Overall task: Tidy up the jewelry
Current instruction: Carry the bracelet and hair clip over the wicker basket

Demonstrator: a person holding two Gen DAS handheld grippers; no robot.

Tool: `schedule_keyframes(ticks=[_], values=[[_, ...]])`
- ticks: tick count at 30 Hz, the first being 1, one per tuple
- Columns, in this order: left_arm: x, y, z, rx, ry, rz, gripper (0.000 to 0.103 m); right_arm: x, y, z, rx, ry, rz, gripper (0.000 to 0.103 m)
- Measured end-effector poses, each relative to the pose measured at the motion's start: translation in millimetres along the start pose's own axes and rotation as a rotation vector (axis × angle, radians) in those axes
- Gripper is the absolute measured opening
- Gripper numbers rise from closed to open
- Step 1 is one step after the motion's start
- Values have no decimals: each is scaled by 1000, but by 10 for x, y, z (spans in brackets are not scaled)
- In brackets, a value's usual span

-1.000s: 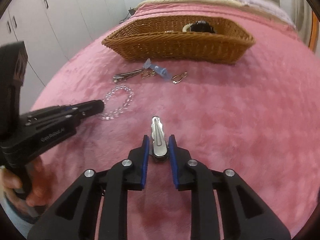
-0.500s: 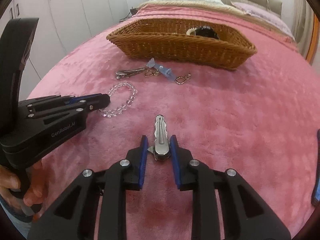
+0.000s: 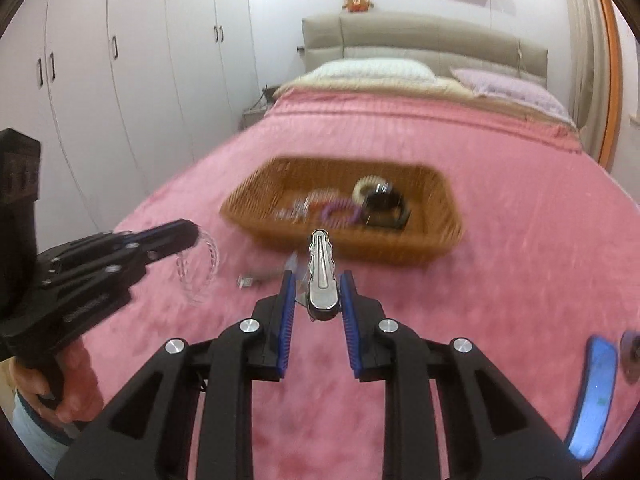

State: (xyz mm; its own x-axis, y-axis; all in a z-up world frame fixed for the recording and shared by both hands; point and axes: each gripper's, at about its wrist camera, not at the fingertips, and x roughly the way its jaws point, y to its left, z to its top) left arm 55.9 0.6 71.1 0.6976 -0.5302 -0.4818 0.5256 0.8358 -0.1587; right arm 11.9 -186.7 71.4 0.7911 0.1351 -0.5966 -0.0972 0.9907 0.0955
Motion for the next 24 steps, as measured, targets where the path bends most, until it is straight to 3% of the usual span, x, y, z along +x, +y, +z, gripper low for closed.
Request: schedule_keyframes(ticks=[4,10,16,24], values=[[88,-9,419,17,-75,-33,6,123,-128,326,-5,-28,-17,20],[542,60,817,20,-92,-43,6,633,-250,776,-10,-10,-22,20],[1196,327,880,-36,-19,-26,6,1255,-339,919,-10,63,-35,20],[1690,588,588,-68,123,12,6,1764,-573,817,62,175,4,20]])
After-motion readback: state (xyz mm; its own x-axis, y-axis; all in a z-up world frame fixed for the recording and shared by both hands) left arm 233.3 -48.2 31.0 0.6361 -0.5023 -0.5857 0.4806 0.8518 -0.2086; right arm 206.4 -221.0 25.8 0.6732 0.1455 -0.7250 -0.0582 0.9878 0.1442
